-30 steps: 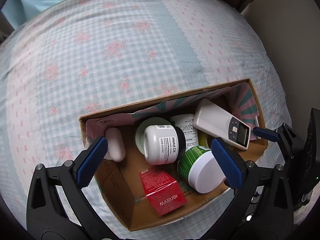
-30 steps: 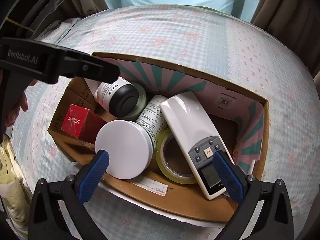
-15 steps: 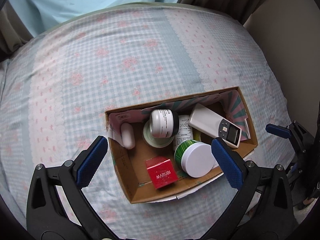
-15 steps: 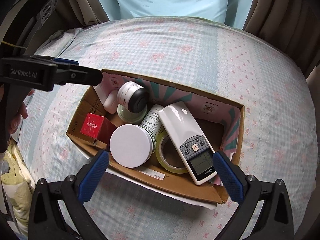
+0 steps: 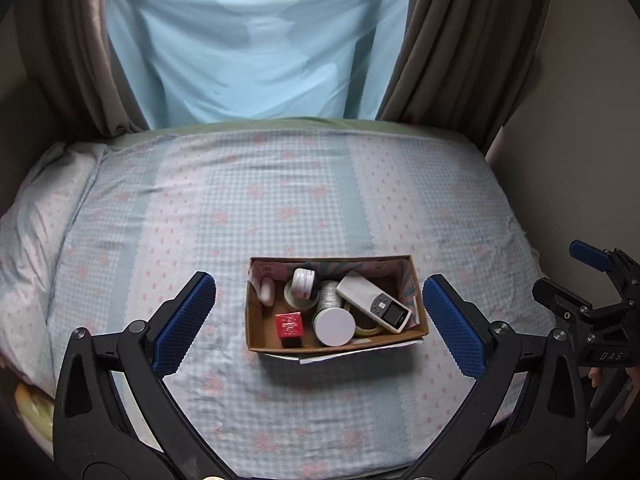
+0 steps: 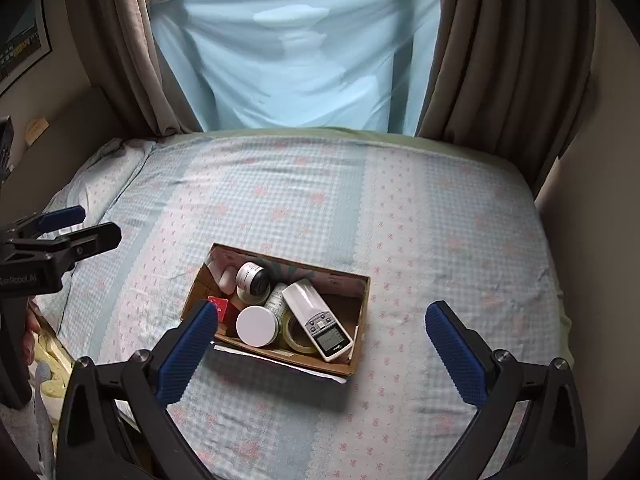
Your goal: Organize rigid objects
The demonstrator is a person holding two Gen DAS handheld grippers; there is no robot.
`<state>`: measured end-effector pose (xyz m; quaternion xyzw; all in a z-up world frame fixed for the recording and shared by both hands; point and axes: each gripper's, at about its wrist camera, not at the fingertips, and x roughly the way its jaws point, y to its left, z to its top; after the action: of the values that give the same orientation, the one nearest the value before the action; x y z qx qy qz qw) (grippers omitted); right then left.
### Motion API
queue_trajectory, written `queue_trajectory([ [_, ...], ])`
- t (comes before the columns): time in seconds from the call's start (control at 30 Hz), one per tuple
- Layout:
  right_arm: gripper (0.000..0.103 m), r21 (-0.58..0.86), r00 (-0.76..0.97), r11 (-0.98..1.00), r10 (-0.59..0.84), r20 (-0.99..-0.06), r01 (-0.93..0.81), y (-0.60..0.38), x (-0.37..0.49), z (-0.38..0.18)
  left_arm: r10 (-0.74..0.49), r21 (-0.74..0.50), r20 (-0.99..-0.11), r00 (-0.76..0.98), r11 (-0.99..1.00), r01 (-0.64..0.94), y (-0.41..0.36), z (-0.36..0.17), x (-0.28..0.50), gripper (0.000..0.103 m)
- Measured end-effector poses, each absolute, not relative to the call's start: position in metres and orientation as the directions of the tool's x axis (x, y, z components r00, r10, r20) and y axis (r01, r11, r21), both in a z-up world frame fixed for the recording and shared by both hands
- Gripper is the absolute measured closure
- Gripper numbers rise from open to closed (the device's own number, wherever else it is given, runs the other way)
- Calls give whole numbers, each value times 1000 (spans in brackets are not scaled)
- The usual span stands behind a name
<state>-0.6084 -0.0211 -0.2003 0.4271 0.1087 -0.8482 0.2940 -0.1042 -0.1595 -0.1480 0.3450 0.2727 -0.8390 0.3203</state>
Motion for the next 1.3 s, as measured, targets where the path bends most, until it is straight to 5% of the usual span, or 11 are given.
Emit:
queue_trajectory([
  [0.3, 0, 53, -625, -863, -405, -667, 503, 45, -576, -100, -507, -227, -595, -623, -638, 736, -90, -54, -82, 0],
  [1.3, 0, 28, -724, -908, -352, -593, 418, 95, -557, -92, -509, -223, -562, -652, -666, 712, -28, -60, -99, 0],
])
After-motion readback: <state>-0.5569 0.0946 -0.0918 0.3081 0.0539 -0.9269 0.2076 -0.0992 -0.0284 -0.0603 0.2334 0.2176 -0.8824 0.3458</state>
